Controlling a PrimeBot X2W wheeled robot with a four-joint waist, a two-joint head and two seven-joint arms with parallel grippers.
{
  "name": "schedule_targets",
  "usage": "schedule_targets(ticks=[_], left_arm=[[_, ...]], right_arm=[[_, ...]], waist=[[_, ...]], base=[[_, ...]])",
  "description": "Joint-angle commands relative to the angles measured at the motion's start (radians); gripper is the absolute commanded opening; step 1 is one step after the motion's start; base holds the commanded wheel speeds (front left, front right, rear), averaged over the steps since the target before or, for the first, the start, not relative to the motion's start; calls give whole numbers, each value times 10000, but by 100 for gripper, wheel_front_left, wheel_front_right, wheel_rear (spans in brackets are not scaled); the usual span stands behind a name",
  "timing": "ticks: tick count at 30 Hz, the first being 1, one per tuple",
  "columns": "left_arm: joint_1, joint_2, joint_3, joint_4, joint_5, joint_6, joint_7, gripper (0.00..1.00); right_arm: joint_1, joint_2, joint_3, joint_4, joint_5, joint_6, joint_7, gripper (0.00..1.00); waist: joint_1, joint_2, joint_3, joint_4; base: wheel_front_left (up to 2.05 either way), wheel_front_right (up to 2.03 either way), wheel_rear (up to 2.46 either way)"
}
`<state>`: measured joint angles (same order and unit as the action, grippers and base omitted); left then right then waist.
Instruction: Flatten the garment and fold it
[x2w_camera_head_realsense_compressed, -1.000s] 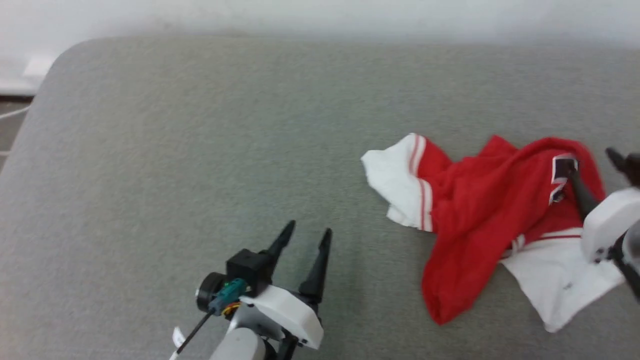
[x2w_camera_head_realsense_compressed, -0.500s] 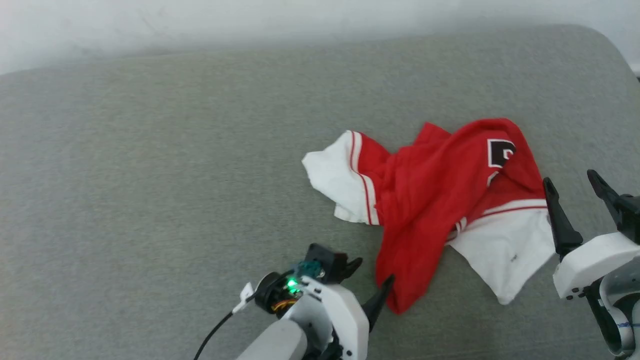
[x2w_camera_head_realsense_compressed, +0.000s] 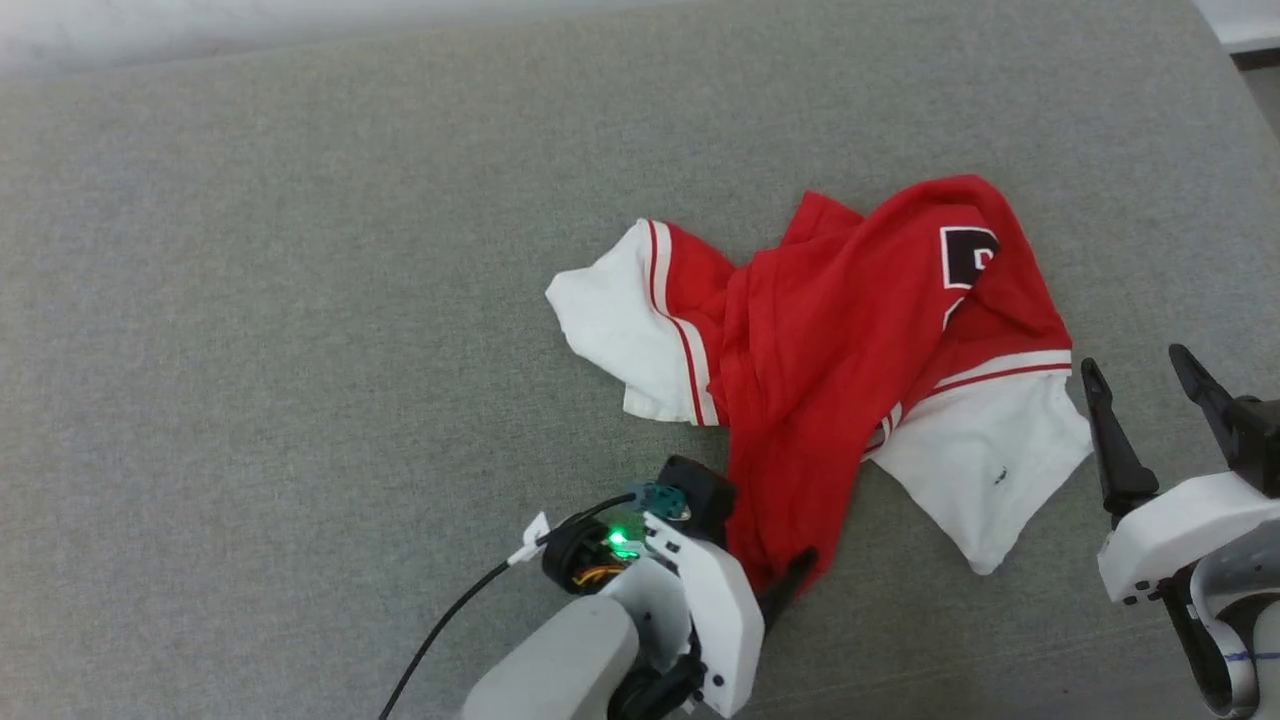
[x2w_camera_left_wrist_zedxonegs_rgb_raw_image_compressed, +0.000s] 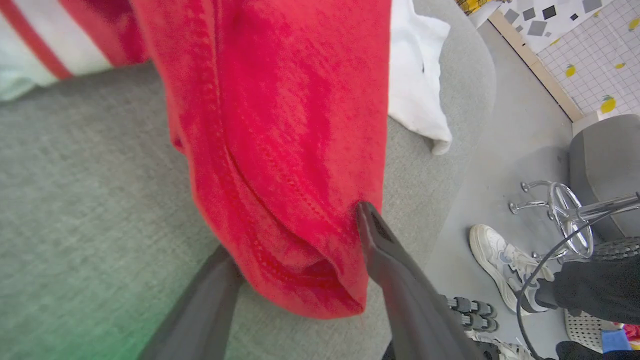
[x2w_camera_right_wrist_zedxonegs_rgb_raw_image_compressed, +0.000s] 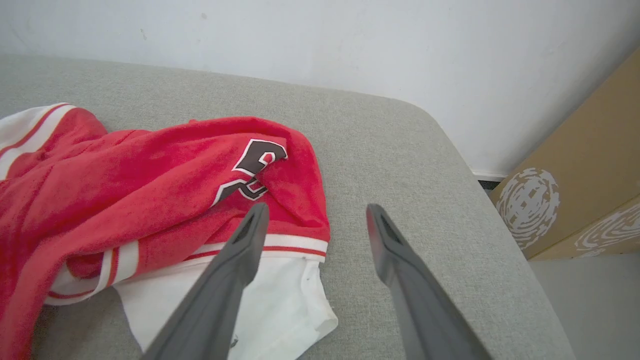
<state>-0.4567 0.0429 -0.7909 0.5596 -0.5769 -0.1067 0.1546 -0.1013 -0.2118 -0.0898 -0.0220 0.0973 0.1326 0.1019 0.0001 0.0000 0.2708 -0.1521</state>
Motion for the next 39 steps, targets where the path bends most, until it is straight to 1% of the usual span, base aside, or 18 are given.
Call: schedule_targets(ticks=[1, 3, 6, 8, 11, 12, 15, 19, 22, 25, 29, 32, 34, 36, 39], left_arm=[[264, 74, -250, 395, -86, -58, 195, 0], [229, 74, -371, 431, -266, -124, 39, 0], [212, 118, -239, 240, -414, -163, -702, 0], [245, 250, -56, -103, -473, -177, -1328, 0], [364, 550, 451, -1011, -630, -125, -2282, 0], [382, 720, 609, -1412, -594, -55, -2545, 0], [477, 1293, 1212, -2855, -496, 358, -3164, 0], [641, 2147, 2113, -5157, -309, 1014, -3552, 0], [733, 2709, 2751, -6860, -90, 1496, -3661, 0], [753, 3091, 3309, -8329, 139, 1922, -3720, 0], [412, 3622, 3801, -9634, 532, 2263, -3413, 0], [-249, 4051, 4143, -10006, 814, 2315, -3027, 0], [-854, 4275, 4309, -10019, 985, 2248, -2812, 0], [-1488, 4519, 4334, -9769, 1208, 2119, -2487, 0], [-2448, 4562, 4243, -8958, 1217, 1867, -2050, 0]], right_arm=[[23, 64, 6, 27, -31, -19, -68, 100], [-6, 81, 0, 103, -60, -19, -100, 100], [18, 49, -48, 208, -104, -19, -154, 100], [75, 7, -113, 269, -131, -19, -182, 100], [222, -36, -231, 293, -179, -19, -213, 100], [279, -40, -276, 283, -190, -19, -223, 100], [445, -19, -359, 234, -203, -19, -236, 100], [599, 69, -306, 130, -264, -19, -220, 100], [645, 150, -197, 45, -287, -19, -217, 100], [684, 197, -136, -24, -308, -19, -224, 100], [640, 287, -70, -180, -279, -19, -223, 100], [523, 374, 54, -207, -249, -19, -222, 100], [419, 443, 151, -155, -226, -19, -245, 100], [291, 528, 256, -55, -204, -19, -299, 100], [68, 668, 474, 145, -172, -19, -465, 100]], waist=[[-1, 0, 32, 71], [-1, 0, -30, 170], [-1, 0, -283, 382], [-1, 0, -553, 554], [-1, 0, -996, 833], [-1, 0, -1134, 926], [-1, 0, -1492, 1181], [-1, 0, -1810, 1381], [-1, 0, -1912, 1420], [-1, 0, -1931, 1406], [-1, 0, -1676, 1274], [-1, 0, -1340, 1035], [-1, 0, -1065, 832], [-1, 0, -772, 595], [-1, 0, -372, 200]], base=[[0, 0, 0], [0, 0, 0], [0, 0, 0], [0, 0, 0], [0, 0, 0], [0, 0, 0], [0, 0, 0], [0, 0, 0], [0, 0, 0], [0, 0, 0], [0, 0, 0], [0, 0, 0], [0, 0, 0], [0, 0, 0], [0, 0, 0]])
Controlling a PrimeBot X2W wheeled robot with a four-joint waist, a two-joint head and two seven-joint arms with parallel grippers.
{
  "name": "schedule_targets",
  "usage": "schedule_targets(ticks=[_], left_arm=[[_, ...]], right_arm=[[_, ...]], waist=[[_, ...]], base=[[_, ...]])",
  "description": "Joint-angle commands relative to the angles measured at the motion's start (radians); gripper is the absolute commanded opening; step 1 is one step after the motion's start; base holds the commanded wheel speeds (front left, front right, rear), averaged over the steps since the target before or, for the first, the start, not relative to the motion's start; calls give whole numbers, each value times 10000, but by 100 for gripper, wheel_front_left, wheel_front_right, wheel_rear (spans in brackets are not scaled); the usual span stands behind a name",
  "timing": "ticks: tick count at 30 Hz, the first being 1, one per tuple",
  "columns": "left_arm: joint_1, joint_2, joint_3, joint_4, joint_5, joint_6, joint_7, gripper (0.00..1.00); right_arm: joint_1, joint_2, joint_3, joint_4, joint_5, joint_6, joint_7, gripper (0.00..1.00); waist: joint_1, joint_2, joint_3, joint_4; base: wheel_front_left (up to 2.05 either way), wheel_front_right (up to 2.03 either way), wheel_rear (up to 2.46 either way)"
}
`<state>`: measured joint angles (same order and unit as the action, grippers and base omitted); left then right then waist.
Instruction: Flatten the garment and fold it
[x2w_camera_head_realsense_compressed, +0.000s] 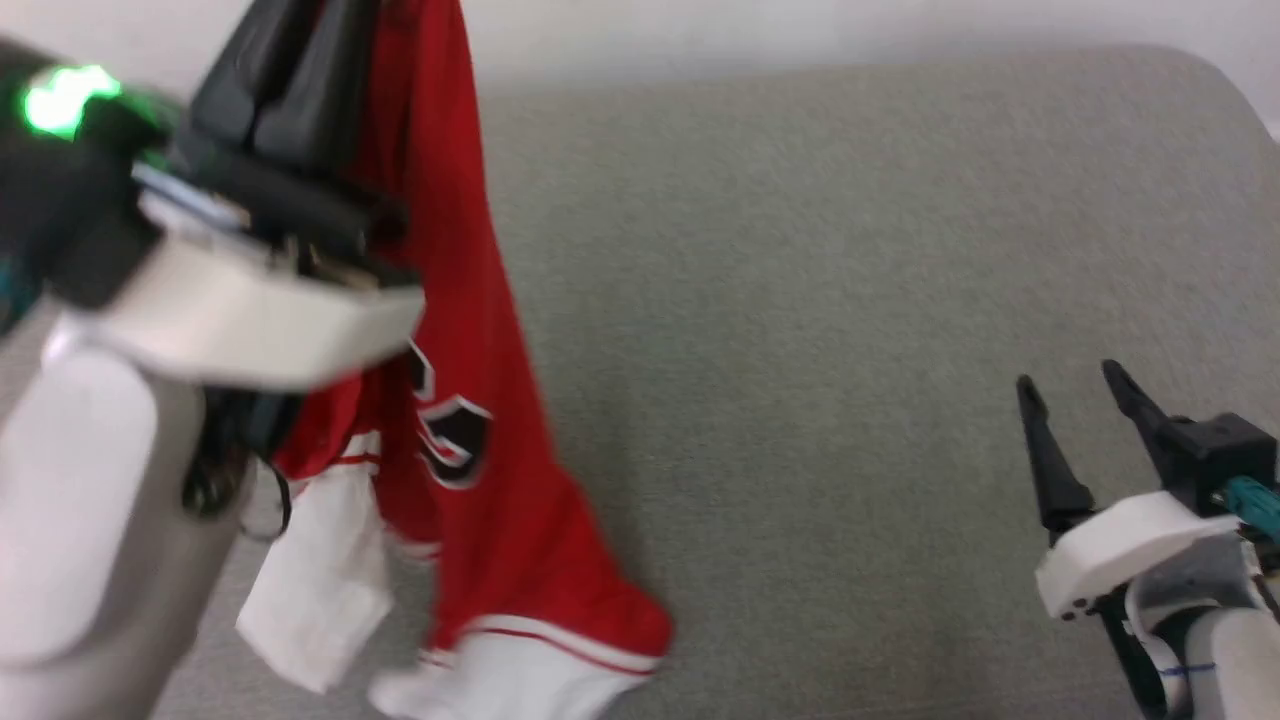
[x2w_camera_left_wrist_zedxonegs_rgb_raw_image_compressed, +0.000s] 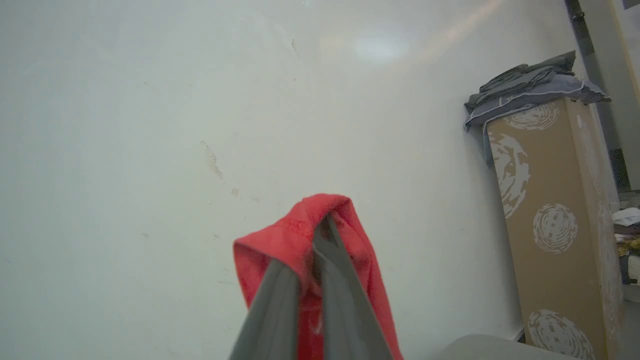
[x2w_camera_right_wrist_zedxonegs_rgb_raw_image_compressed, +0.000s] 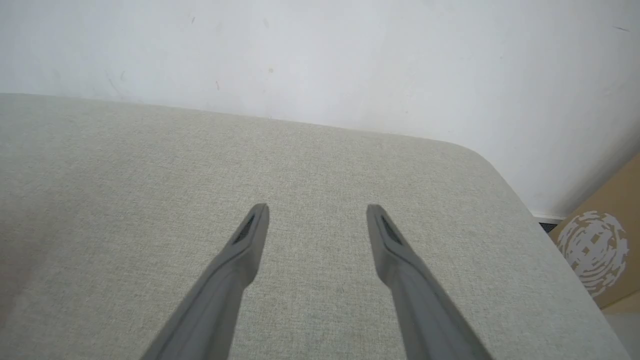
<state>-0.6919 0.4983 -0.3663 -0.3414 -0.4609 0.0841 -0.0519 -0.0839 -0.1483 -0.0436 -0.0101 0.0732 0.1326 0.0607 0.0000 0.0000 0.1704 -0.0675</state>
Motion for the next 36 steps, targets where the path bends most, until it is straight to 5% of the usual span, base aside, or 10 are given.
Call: schedule_targets(ticks=[1, 12, 13, 14, 25, 31, 36], left_arm=[[-419, 33, -54, 438, 102, -157, 107, 0], [-2787, 189, -456, 6391, 626, -1074, 84, 0], [-2900, 94, -511, 6891, 612, -1137, 45, 62], [-2967, -40, -572, 7408, 525, -1225, 95, 100], [-2964, -952, -1145, 10022, 352, -1727, -1122, 100], [-2201, -1135, -857, 9525, 49, -1635, -1877, 100], [-3, -1206, -306, 7523, -189, -1099, -2085, 100]], right_arm=[[-180, 86, 88, 105, 76, -19, -112, 100], [-1024, 513, 654, 919, 186, -19, -847, 100], [-1065, 535, 671, 984, 184, -19, -884, 100], [-1099, 551, 681, 1041, 175, -19, -922, 100], [-1204, 287, 759, 1169, 2, -19, -910, 100], [-1036, -154, 949, 969, 34, -19, -609, 100], [-709, -782, 1306, 571, 266, -19, -74, 100]], waist=[[0, 0, 754, -791], [0, 0, 1841, -1918], [0, 0, 1888, -1939], [0, 0, 1922, -1944], [0, 0, 1442, -1213], [0, 0, 703, -512], [0, 0, -123, 485]], base=[[0, 0, 0], [0, 0, 0], [0, 0, 0], [0, 0, 0], [0, 0, 0], [0, 0, 0], [0, 0, 0]])
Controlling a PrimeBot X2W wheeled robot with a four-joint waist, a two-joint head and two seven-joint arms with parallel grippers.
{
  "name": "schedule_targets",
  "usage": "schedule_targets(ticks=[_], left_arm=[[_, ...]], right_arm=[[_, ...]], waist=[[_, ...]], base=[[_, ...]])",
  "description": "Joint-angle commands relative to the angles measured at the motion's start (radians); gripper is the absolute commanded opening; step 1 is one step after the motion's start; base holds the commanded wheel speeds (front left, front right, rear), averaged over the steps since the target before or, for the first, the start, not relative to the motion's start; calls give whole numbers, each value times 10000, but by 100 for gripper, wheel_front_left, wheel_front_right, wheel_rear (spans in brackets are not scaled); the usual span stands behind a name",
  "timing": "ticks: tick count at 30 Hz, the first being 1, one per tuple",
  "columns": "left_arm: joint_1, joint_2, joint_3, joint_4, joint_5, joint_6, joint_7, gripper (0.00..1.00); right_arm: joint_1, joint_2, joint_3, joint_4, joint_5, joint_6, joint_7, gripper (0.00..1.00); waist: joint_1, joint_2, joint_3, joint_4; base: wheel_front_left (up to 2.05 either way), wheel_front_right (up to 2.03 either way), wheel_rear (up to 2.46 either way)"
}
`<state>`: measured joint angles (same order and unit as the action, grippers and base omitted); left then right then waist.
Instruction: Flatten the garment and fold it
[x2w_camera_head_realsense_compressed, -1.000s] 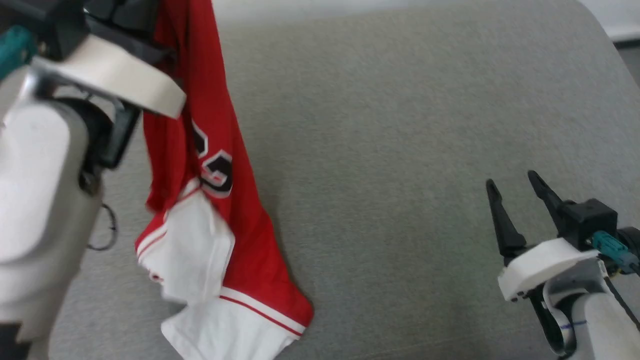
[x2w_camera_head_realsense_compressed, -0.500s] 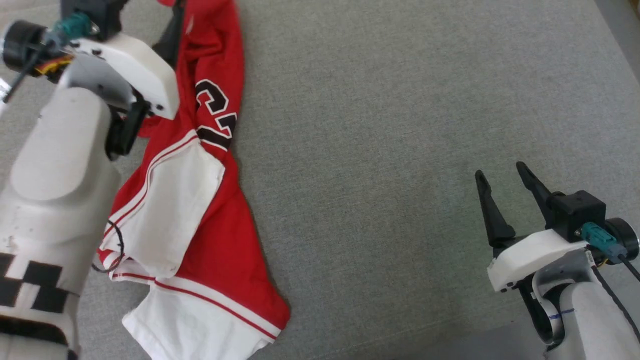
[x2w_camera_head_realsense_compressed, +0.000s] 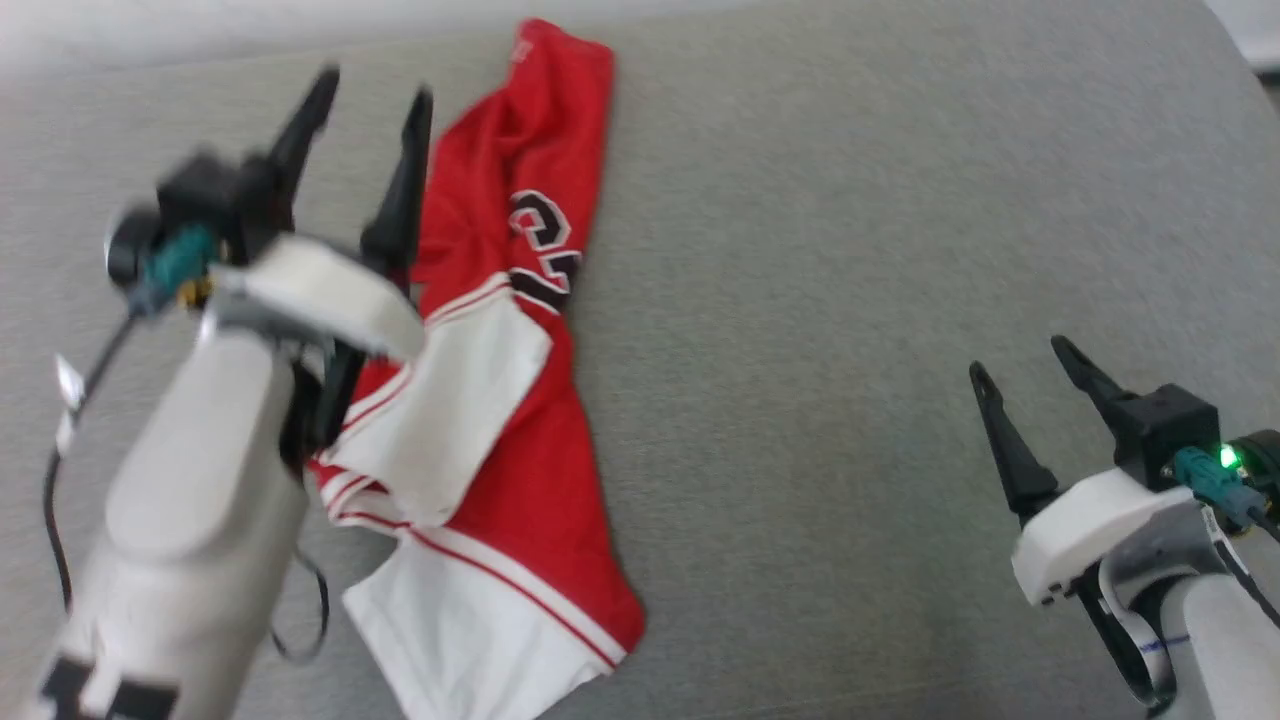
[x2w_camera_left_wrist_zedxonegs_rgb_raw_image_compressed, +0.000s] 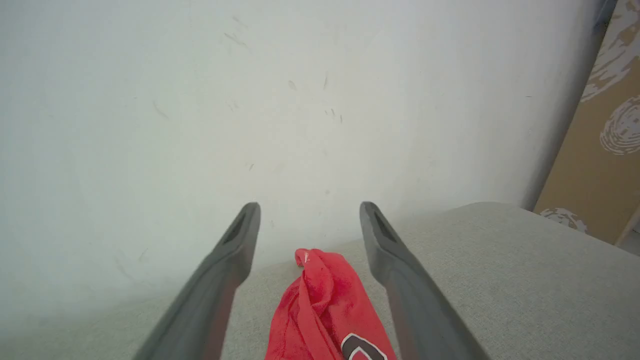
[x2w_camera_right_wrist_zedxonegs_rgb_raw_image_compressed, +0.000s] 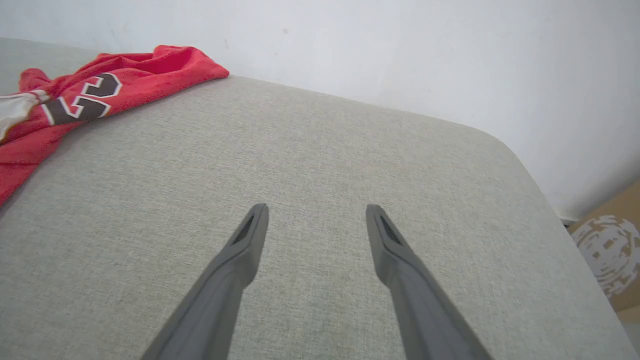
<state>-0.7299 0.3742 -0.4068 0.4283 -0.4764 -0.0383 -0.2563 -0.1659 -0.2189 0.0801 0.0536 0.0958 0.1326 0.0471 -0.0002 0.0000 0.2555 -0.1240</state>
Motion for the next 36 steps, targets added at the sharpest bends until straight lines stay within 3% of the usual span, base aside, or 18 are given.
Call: schedule_targets(ticks=[1, 9, 18, 27, 36], left_arm=[[831, 57, 196, -581, -35, 257, -45, 100], [4156, -5, 608, -2905, -133, 1258, -52, 100], [6368, -907, 290, -4058, -223, 1864, -54, 100], [6367, -1795, 664, -3967, 35, 1448, -54, 100], [6313, -2382, 1172, -3761, 458, 1021, -54, 100]], right_arm=[[170, -195, 181, -131, 84, -19, 166, 100], [356, -931, 1365, -497, 776, -19, 805, 100], [-252, -2030, 4418, -519, 2649, -19, 1910, 100], [-1921, -2455, 7315, 890, 3975, -19, 2987, 100], [-2996, -2472, 8809, 3007, 4000, -19, 3056, 100]], waist=[[2, 0, -1076, 1221], [2, 0, -1445, 2235], [2, 0, -1349, 3414], [2, 0, -834, 4488], [2, 0, -525, 5090]], base=[[0, 0, 0], [0, 0, 0], [0, 0, 0], [0, 0, 0], [0, 0, 0]])
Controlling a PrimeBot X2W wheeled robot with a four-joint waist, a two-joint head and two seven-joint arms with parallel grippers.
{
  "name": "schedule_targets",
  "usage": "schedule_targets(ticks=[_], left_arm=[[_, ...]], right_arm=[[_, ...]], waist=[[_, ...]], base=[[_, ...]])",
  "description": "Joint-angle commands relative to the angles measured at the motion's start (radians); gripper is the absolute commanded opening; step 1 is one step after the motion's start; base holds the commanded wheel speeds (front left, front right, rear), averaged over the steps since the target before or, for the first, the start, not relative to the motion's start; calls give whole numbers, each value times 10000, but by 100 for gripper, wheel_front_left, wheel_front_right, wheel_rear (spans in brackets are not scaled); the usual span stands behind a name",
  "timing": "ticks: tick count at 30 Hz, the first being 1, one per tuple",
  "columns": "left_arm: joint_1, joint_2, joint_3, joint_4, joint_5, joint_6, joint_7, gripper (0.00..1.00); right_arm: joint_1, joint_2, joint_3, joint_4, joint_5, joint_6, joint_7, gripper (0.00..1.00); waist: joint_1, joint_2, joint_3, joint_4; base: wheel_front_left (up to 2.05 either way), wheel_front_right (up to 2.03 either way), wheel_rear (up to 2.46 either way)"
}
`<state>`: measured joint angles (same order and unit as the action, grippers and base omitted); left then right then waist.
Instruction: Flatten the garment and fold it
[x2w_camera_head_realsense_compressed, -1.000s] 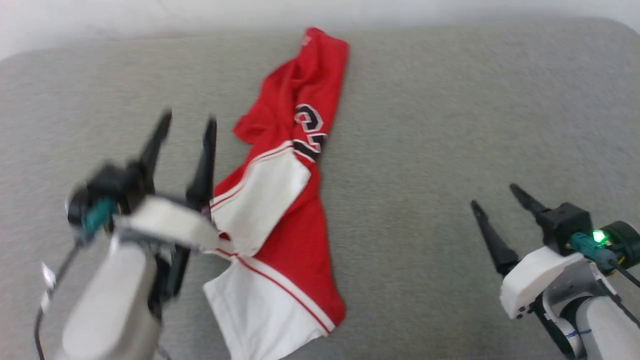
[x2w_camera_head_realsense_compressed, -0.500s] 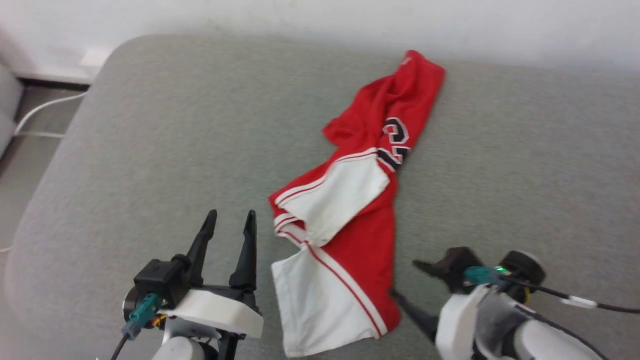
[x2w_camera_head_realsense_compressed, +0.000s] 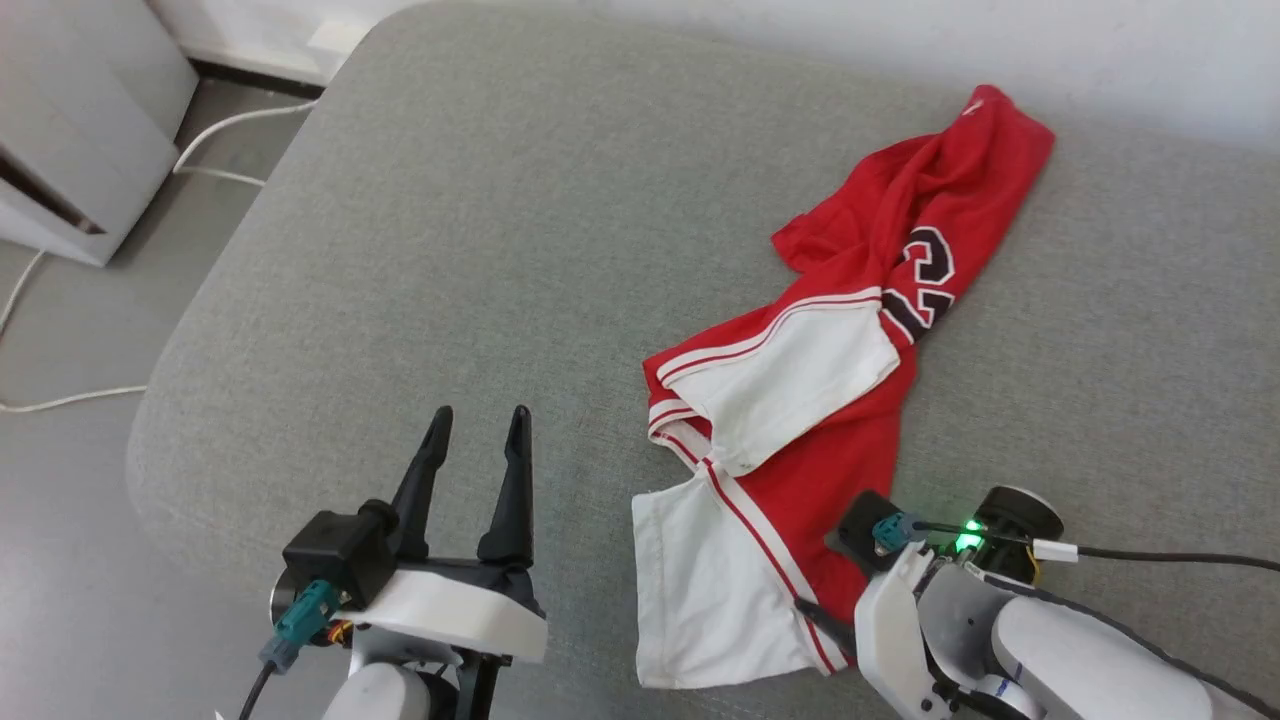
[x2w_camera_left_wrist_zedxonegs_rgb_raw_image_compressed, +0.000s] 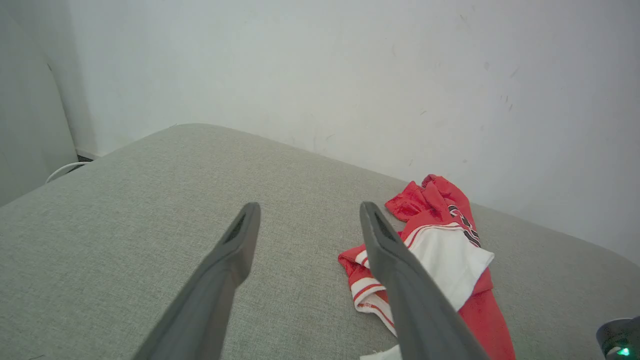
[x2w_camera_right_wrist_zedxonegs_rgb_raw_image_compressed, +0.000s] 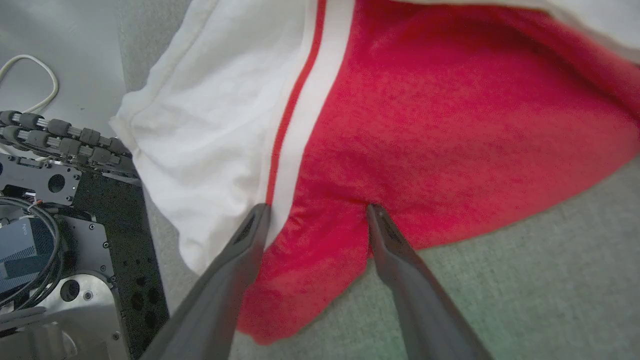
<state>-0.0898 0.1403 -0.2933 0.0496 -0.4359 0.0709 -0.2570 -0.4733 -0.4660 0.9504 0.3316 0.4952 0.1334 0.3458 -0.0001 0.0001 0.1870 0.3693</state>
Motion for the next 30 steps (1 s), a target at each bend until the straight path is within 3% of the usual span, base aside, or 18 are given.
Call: schedule_targets(ticks=[1, 7, 16, 20, 21, 30], left_arm=[[-66, -88, 94, 45, 94, -111, -47, 100], [79, -205, 361, 229, 330, -338, -47, 100], [272, -193, 529, 477, 539, -607, -47, 100], [172, -249, 415, 621, 602, -689, -47, 100], [152, -261, 377, 666, 609, -711, -47, 100], [-269, -387, -529, 930, 928, -1019, 322, 100]], right_arm=[[26, 13, 182, 403, 25, -27, -2, 0], [-86, -147, -252, 997, 309, -27, -736, 0], [662, -1510, -2383, 461, 840, -27, -785, 0], [1076, -1747, -3139, 525, 838, -27, -691, 0], [1123, -1689, -3312, 576, 767, -27, -795, 100], [1556, -898, -4887, 164, -71, -27, -2380, 100]], waist=[[1, -1, 159, 152], [1, -1, -116, -306], [1, -1, -683, -1703], [1, -1, -737, -2115], [1, -1, -737, -2220], [1, -1, -633, -3168]], base=[[0, 0, 0], [0, 0, 0], [0, 0, 0], [0, 0, 0], [0, 0, 0], [0, 0, 0]])
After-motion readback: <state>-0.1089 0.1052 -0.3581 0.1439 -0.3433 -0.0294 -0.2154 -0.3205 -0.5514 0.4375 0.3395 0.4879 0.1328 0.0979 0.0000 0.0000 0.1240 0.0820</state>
